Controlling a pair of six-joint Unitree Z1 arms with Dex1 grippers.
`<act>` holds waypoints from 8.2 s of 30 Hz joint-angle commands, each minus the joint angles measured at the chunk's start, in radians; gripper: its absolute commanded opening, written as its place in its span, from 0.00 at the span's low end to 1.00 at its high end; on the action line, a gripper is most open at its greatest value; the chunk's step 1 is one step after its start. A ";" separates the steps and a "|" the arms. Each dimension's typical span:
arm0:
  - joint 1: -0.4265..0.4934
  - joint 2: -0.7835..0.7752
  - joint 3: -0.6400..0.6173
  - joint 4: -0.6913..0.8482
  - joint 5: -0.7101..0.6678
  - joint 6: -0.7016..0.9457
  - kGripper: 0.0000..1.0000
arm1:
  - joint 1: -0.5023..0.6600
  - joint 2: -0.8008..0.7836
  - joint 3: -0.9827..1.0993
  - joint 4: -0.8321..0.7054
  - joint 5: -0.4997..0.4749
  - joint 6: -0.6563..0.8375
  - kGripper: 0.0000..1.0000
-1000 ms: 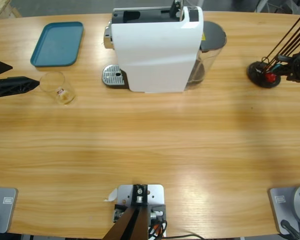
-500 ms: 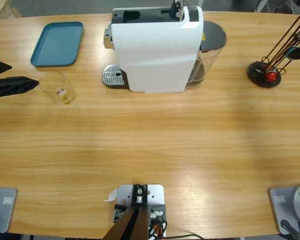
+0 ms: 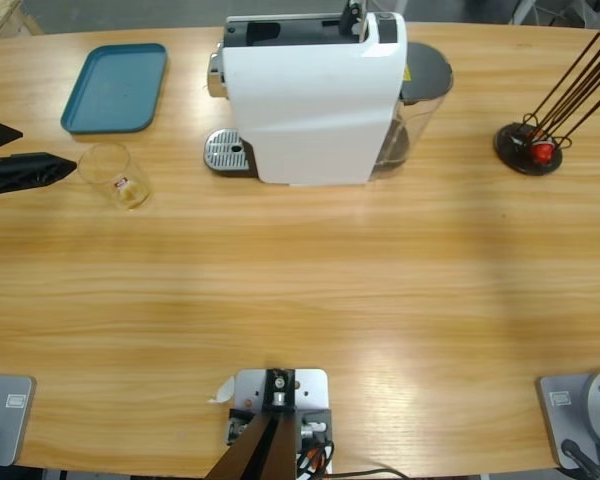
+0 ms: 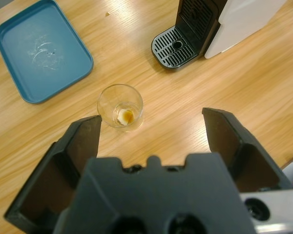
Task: Pour coffee
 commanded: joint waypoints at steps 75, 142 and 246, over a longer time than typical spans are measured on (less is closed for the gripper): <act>-0.045 0.011 0.048 -0.004 -0.039 -0.006 0.90 | 0.679 0.637 -0.970 0.405 0.342 -0.749 0.00; -0.053 0.028 0.048 -0.010 -0.040 -0.006 0.90 | 0.658 0.775 -1.150 0.544 0.346 -0.799 0.00; -0.056 0.068 0.096 -0.091 -0.029 -0.040 0.89 | 1.081 0.456 -0.385 -0.031 -1.025 -0.362 0.00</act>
